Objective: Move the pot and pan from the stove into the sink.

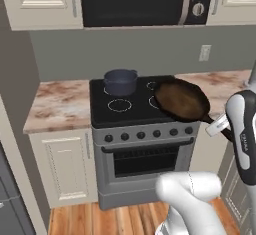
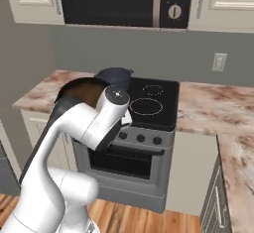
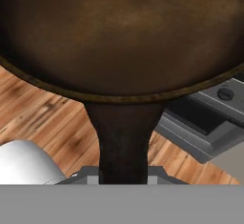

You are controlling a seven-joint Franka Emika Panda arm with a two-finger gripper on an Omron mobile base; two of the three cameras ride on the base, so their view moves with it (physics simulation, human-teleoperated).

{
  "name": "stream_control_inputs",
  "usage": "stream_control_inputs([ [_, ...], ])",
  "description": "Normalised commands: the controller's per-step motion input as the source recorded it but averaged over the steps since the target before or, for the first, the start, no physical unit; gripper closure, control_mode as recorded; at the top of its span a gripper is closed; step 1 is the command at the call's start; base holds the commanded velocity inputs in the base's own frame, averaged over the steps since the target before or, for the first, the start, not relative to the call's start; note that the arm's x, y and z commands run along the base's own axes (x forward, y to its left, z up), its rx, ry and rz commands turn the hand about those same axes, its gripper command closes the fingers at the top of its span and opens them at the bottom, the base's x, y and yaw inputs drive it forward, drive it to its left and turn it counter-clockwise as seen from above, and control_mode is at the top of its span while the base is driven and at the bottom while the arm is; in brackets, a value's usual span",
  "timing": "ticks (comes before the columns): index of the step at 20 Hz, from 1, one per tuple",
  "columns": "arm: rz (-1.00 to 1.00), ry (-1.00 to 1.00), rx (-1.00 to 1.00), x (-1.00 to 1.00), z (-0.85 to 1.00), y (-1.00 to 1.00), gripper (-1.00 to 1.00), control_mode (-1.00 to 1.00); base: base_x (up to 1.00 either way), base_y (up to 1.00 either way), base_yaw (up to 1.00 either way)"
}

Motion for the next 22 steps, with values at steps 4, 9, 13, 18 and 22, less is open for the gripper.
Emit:
stream_control_inputs([
  [4, 0.00, 0.00, 0.00, 0.00, 0.00, 0.00, 1.00, 1.00, -0.68, -0.05, -0.01],
  [9, 0.00, 0.00, 0.00, 0.00, 0.00, 0.00, 1.00, 1.00, -0.63, -0.02, -0.16],
  [13, 0.00, 0.00, 0.00, 0.00, 0.00, 0.00, 1.00, 1.00, -0.50, 0.00, -0.30],
  [18, 0.00, 0.00, 0.00, 0.00, 0.00, 0.00, 1.00, 1.00, -0.35, 0.00, -0.36],
  [22, 0.00, 0.00, 0.00, 0.00, 0.00, 0.00, 1.00, 1.00, -0.25, 0.00, -0.41],
])
